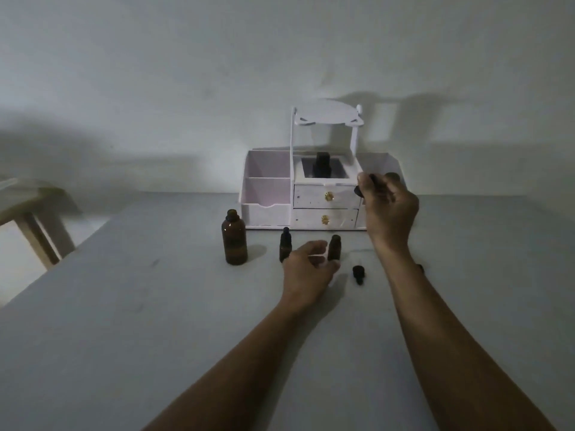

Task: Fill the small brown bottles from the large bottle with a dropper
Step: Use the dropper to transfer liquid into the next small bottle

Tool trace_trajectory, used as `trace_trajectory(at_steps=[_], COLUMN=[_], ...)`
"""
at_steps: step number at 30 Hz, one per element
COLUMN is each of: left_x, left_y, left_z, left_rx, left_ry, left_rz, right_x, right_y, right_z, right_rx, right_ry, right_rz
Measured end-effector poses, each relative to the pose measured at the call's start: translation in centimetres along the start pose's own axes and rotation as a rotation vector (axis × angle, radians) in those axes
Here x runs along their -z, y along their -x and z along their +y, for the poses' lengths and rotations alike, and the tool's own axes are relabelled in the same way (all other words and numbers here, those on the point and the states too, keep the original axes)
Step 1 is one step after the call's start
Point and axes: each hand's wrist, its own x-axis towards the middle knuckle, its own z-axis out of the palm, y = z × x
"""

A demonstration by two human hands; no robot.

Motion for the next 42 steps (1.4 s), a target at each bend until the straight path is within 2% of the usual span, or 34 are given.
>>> trace_trajectory(at_steps=[6, 21, 42], left_x=[-1.4, -1.3, -1.3], left_y=[-2.0, -2.7, -2.7], left_z=[0.2, -0.3, -0.1], left_rx=[0.033, -0.089, -0.097], left_ry=[0.035, -0.023, -0.053], left_rz=[0.087, 0.067, 0.062], right_x=[-0.1, -0.5, -1.2], right_y=[0.3, 0.6, 1.2], right_z=[0.4, 1.3, 1.7], right_rx=[0.016, 0.035, 0.087], right_ry=[0.027, 0.056, 0.035], right_rz=[-0.015, -0.053, -0.045])
